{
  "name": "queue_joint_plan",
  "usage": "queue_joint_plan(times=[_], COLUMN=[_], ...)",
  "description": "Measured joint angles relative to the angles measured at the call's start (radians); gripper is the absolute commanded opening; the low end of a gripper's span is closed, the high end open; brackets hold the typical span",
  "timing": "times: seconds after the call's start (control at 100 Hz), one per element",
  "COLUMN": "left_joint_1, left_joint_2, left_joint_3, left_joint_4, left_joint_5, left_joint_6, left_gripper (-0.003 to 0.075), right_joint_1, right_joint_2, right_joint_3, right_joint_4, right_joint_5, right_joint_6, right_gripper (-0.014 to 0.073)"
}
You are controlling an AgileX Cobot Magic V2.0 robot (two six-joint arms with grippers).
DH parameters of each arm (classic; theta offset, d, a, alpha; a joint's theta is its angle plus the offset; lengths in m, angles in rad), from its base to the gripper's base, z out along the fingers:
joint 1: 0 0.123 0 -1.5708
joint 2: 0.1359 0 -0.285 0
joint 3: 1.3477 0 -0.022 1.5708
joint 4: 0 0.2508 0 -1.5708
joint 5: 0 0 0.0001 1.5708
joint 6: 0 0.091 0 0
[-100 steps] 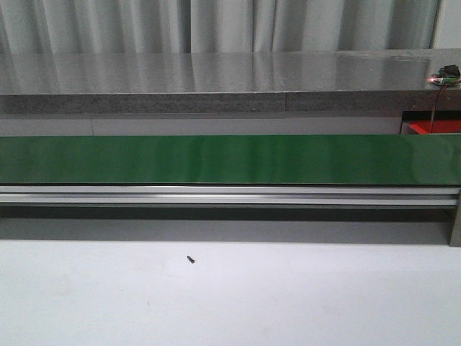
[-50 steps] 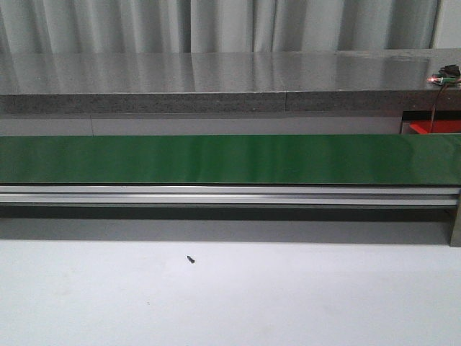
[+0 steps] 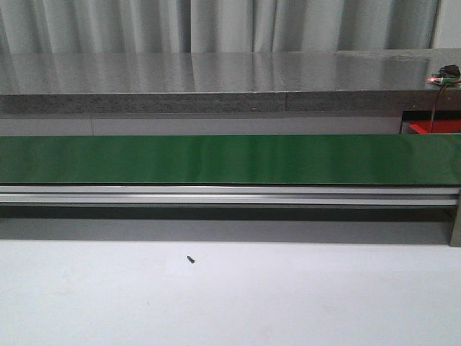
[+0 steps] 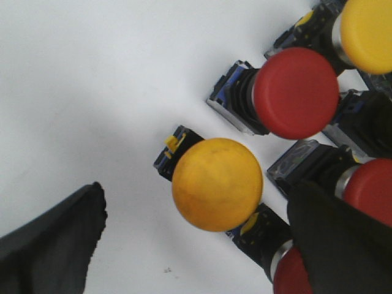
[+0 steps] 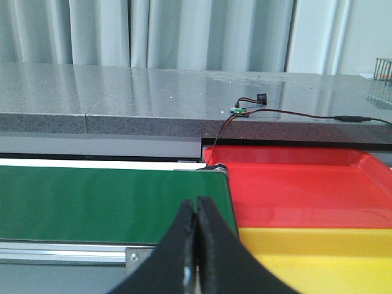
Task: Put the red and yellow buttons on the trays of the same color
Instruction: 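Grasp a yellow button with the left gripper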
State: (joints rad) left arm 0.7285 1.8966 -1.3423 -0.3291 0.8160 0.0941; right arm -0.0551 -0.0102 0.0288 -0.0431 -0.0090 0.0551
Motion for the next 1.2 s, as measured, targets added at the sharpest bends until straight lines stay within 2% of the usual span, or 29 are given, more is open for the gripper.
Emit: queue_joint_plan(times=[0.18,0.42,0.61,0.88,1.2], left_joint_1=[0.0,0.0,0.0,0.004,0.0], left_joint_2=[0.027,0.031,0.031,0.002,-0.142], left_joint_3=[0.0,0.0,0.0,0.0,-0.062], left_joint_4=[0.0,0.0,0.0,0.007,0.04], left_joint_5=[-0.005,-0.038,-0.049,-0.023,0.062], left_joint_6=[0.0,-0.001,-0.001,-0.001,-0.001], left_gripper=[0.0568,0.0314,0.0191,0.0186,0.0186], right_joint_1=[0.0,0.0,0.0,0.0,0.0], right_joint_2=[0.0,0.0,0.0,0.0,0.0], right_joint_3=[0.0,0.0,0.0,0.0,0.0], right_joint_4=[0.0,0.0,0.0,0.0,0.0], right_joint_5=[0.0,0.0,0.0,0.0,0.0], right_joint_6=[0.0,0.0,0.0,0.0,0.0], right_gripper=[-0.0067,-0.0067,-0.0067,-0.0067,-0.0067])
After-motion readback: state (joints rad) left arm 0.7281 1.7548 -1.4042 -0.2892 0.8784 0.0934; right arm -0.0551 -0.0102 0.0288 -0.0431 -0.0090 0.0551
